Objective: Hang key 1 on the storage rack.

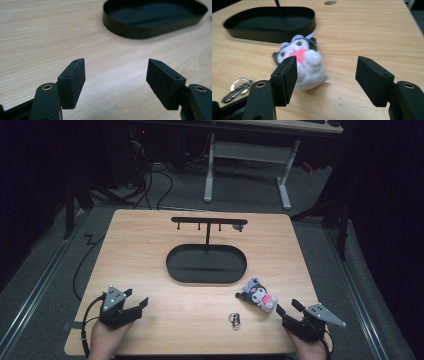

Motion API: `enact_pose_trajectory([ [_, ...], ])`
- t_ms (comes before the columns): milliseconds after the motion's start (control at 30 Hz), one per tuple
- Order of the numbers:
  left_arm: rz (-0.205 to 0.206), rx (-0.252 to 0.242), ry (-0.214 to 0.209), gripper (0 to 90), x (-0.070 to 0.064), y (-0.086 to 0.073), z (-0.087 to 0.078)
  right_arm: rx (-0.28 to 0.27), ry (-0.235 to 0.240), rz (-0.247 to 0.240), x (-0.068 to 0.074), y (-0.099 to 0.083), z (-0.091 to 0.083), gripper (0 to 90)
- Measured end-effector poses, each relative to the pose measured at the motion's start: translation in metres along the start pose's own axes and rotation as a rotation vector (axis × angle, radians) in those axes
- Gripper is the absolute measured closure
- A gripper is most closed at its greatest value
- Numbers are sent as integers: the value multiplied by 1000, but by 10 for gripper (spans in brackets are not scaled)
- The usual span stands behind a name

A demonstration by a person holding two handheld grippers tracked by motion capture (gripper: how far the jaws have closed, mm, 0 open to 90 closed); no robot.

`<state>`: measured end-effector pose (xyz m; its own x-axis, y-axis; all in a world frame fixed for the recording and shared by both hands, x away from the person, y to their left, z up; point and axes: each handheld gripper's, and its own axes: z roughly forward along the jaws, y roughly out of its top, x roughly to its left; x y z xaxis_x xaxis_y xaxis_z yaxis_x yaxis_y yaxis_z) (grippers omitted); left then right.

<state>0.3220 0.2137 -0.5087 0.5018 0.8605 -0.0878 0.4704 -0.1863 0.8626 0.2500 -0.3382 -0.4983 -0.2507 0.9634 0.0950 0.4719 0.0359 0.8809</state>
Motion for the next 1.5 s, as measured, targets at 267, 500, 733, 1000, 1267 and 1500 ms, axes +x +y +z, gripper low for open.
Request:
enact_pose_trajectory([
  [267,16,3,-22,318,0,-6,8,8,-13,-6,-5,-3,1,336],
  [500,22,16,-5,313,0,-9,11,0,-5,-11,-12,-4,-2,335],
  [733,83,14,23,313,2,-11,8,-4,-36,-34,-20,-4,0,437],
  [1000,63,2,15,297,1,-13,3,53,-57,-66,-19,-4,4,506],
  [1267,75,12,-19,276,-2,-14,1,89,-65,-76,-22,-1,0,511],
  [1500,50,12,-22,275,6,-17,-1,111,-66,-39,-26,0,-5,503],
])
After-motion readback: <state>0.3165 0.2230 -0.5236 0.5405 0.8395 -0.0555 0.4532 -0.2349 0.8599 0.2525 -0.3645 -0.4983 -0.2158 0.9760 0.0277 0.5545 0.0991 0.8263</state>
